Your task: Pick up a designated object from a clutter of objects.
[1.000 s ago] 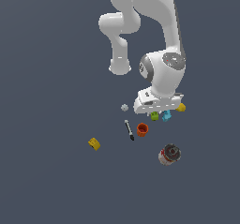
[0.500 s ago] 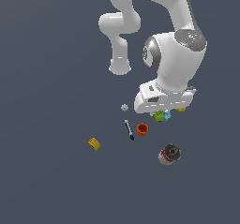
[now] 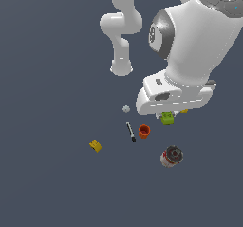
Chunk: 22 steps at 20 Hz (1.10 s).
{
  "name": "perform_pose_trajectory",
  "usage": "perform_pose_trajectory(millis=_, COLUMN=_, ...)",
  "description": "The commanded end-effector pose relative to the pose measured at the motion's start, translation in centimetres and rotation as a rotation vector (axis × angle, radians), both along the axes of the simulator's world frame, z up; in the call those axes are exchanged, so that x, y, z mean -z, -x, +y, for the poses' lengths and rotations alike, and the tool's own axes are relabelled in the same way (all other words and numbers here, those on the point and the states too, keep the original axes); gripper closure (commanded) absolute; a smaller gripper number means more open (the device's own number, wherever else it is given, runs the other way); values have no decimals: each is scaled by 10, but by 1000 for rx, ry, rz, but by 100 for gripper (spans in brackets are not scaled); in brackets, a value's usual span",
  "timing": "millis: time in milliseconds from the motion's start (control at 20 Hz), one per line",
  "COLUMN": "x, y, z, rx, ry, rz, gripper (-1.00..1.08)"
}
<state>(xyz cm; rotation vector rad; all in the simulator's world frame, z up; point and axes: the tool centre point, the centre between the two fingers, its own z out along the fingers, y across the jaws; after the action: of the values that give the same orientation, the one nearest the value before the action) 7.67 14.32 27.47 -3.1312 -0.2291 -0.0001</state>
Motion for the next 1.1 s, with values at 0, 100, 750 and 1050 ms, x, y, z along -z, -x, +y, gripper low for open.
perform_pose_trajectory(millis=0, x=-15, y=-11, z=-2, rx=0, ry=0, rz=1, gripper=108)
perform_pose_trajectory(millis=100, x=-26, y=-19, z=-3, rx=0, ry=1, rz=0, gripper=108)
perform_pose_trajectory(millis=750, x=-74, y=-55, z=-8, rx=1, ry=2, rz=0, gripper=108)
perform_pose_trajectory(millis=1050, x=-82, y=-61, z=-9, rx=1, ry=2, rz=0, gripper=108)
